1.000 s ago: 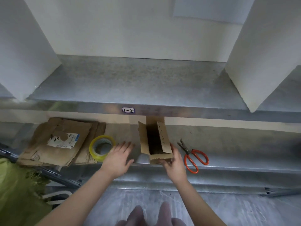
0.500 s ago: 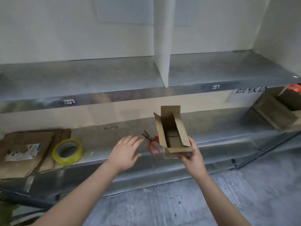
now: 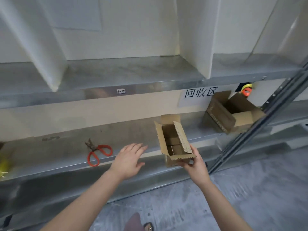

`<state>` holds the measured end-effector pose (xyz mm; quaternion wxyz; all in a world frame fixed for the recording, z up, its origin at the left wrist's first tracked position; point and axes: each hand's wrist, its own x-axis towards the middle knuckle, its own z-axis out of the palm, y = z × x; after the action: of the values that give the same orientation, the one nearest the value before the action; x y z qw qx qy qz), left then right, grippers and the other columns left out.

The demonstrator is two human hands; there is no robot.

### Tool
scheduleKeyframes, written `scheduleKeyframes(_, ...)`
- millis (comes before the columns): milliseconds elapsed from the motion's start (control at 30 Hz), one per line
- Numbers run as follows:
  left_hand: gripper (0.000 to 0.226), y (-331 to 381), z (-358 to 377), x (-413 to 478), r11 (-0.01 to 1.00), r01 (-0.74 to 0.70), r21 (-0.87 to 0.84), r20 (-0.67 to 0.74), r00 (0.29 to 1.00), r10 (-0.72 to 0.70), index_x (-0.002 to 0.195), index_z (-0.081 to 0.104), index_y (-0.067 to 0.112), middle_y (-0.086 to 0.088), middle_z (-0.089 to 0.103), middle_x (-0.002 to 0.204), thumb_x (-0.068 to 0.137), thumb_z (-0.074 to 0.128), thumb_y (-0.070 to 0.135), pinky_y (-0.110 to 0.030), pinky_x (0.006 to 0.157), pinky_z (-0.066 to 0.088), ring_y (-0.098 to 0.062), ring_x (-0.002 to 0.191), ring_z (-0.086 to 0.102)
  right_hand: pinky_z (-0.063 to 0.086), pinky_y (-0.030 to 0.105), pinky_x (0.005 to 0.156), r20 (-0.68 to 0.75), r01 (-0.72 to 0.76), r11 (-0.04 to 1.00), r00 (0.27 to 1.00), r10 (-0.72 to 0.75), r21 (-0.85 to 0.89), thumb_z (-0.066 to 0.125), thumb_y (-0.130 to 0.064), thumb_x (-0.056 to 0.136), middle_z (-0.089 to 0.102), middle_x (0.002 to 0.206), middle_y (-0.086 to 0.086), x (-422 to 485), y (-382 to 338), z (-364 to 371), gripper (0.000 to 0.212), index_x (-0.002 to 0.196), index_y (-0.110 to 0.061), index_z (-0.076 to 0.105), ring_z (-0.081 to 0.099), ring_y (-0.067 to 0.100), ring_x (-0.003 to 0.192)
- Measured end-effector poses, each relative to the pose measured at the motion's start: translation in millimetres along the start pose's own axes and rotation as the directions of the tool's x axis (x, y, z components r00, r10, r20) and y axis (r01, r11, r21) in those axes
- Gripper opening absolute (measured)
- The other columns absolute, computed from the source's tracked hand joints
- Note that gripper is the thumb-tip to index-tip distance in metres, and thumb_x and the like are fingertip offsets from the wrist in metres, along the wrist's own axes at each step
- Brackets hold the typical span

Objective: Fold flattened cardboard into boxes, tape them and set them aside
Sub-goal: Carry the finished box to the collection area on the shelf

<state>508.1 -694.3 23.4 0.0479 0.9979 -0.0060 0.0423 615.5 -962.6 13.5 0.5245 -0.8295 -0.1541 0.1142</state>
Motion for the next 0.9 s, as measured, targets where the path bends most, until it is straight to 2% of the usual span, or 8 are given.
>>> scheduleKeyframes(100,0.065,24,7,41,0.999,-0.034,-0.005,-0.006,0.999,0.034,0.131,0.054,0.021,-0.003,0.060,0.128,0.073,0.072,0.044,-0.040,0.097,0.046,-0.025,0.116,0.059,0.051,0.037,0.098,-0.026,-0.027,1.000,0.999,0.028,0.005,0.083,-0.016,0.072,0.057,0.128,-0.021,19,18,-42,0.078,0.134,-0.042,0.044,0.054,0.005,0.118)
scheduleKeyframes(233,0.062,55,17,109,0.997,-0.077,-0.017,0.015,0.997,0.077,0.139,0.047,0.022,-0.003,0.052,0.138,0.082,0.061,0.044,-0.040,0.106,0.037,-0.026,0.127,0.049,0.053,0.028,0.092,-0.042,-0.085,0.996,0.995,0.086,0.017,0.082,-0.013,0.072,0.058,0.126,-0.017,50,38,-98,0.079,0.135,-0.041,0.043,0.056,0.006,0.115)
scheduleKeyframes(433,0.061,103,35,188,0.993,-0.070,-0.097,0.051,0.996,0.075,0.147,0.030,0.028,0.001,0.037,0.150,0.092,0.047,0.048,-0.036,0.113,0.025,-0.022,0.137,0.034,0.044,0.033,0.105,-0.014,-0.162,0.987,0.987,0.162,-0.013,0.079,-0.010,0.076,0.056,0.130,-0.016,101,65,-163,0.079,0.140,-0.035,0.040,0.052,0.004,0.119)
scheduleKeyframes(533,0.060,141,48,218,0.969,-0.031,-0.244,0.098,0.994,0.056,0.148,0.027,0.028,0.003,0.033,0.152,0.095,0.045,0.049,-0.033,0.115,0.020,-0.017,0.140,0.028,0.043,0.042,0.108,0.010,-0.230,0.973,0.973,0.230,-0.028,0.080,-0.014,0.077,0.055,0.134,-0.014,127,85,-193,0.083,0.143,-0.039,0.036,0.050,0.010,0.125)
scheduleKeyframes(600,0.063,170,56,238,0.883,0.084,-0.461,0.169,0.986,-0.005,0.149,0.024,0.029,0.004,0.030,0.153,0.094,0.049,0.049,-0.030,0.116,0.019,-0.014,0.141,0.025,0.043,0.047,0.108,0.033,-0.259,0.966,0.965,0.259,-0.025,0.078,-0.015,0.079,0.052,0.138,-0.011,147,99,-211,0.081,0.142,-0.042,0.034,0.048,0.014,0.129)
scheduleKeyframes(700,0.072,216,69,267,0.661,0.287,-0.693,0.294,0.950,-0.104,0.149,0.021,0.027,0.009,0.030,0.150,0.091,0.056,0.049,-0.031,0.114,0.027,-0.012,0.138,0.032,0.040,0.045,0.109,0.083,-0.287,0.958,0.954,0.288,-0.023,0.077,-0.018,0.081,0.049,0.142,-0.007,178,113,-231,0.082,0.143,-0.042,0.031,0.044,0.017,0.133)
scheduleKeyframes(767,0.071,241,75,286,0.552,0.365,-0.750,0.335,0.929,-0.159,0.146,0.026,0.025,0.013,0.036,0.141,0.088,0.060,0.050,-0.033,0.110,0.035,-0.012,0.132,0.040,0.039,0.042,0.110,0.126,-0.284,0.958,0.950,0.286,-0.037,0.077,-0.019,0.081,0.047,0.144,-0.005,196,119,-239,0.081,0.146,-0.037,0.031,0.042,0.018,0.134)
scheduleKeyframes(900,0.047,264,82,320,0.373,0.449,-0.812,0.330,0.880,-0.342,0.120,0.045,0.025,0.003,0.059,0.120,0.083,0.070,0.040,-0.031,0.093,0.050,-0.008,0.105,0.059,0.036,0.033,0.107,0.183,-0.230,0.971,0.953,0.240,-0.070,0.074,-0.014,0.084,0.044,0.142,-0.007,223,130,-243,0.074,0.144,-0.032,0.036,0.040,0.013,0.131)
